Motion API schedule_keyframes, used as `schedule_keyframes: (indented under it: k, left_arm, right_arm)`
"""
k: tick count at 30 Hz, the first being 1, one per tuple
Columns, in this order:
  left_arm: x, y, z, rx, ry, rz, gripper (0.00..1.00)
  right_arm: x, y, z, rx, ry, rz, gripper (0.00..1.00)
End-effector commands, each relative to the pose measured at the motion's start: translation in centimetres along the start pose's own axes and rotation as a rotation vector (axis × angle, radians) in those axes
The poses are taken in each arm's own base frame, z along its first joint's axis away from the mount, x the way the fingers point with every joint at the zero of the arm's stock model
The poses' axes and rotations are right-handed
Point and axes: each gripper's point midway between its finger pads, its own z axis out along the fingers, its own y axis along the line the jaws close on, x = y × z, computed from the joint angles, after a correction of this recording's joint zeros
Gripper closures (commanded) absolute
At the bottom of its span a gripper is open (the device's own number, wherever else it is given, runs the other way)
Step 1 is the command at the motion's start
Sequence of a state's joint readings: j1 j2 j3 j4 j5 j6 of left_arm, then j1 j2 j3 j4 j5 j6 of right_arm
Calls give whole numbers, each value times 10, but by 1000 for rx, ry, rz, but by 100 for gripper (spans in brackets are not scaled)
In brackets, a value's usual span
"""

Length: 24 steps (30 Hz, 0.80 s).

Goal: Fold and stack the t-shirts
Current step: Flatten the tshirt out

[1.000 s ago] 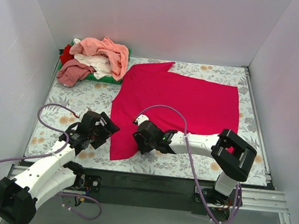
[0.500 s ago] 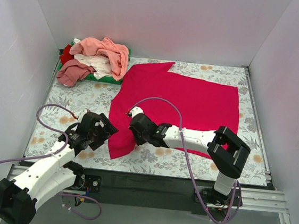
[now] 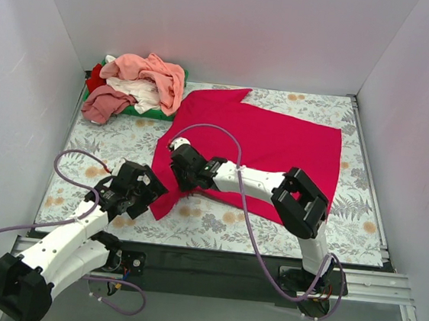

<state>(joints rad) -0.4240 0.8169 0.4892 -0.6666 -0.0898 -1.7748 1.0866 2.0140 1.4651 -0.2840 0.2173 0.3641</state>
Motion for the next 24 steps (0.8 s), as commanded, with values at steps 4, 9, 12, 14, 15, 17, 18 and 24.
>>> schedule_keyframes:
  k: [4, 9, 12, 14, 15, 17, 18, 24]
  left_arm:
    - [11, -4, 3, 16, 56, -10, 4]
    - [7, -2, 8, 0, 36, -8, 4]
    - [4, -2, 11, -4, 22, -3, 4]
    - [6, -3, 14, 3, 27, -1, 3]
    - [6, -4, 17, 4, 29, 0, 3]
    - [8, -7, 20, 23, 41, 0, 3]
    - [11, -7, 23, 16, 56, 1, 3]
    - [14, -12, 21, 44, 80, 32, 3]
  right_arm:
    - [-42, 5, 5, -147, -59, -29, 46]
    - [-34, 16, -5, -258, -47, -73, 41]
    - [-34, 18, -25, -295, -86, -97, 41]
    - [-29, 16, -42, -309, -106, -117, 41]
    - [-27, 14, -48, -308, -114, -118, 41]
    - [-28, 14, -66, -324, -156, -119, 41]
    - [-9, 10, -66, -327, -128, -117, 41]
    - [41, 9, -77, -341, -93, -120, 41]
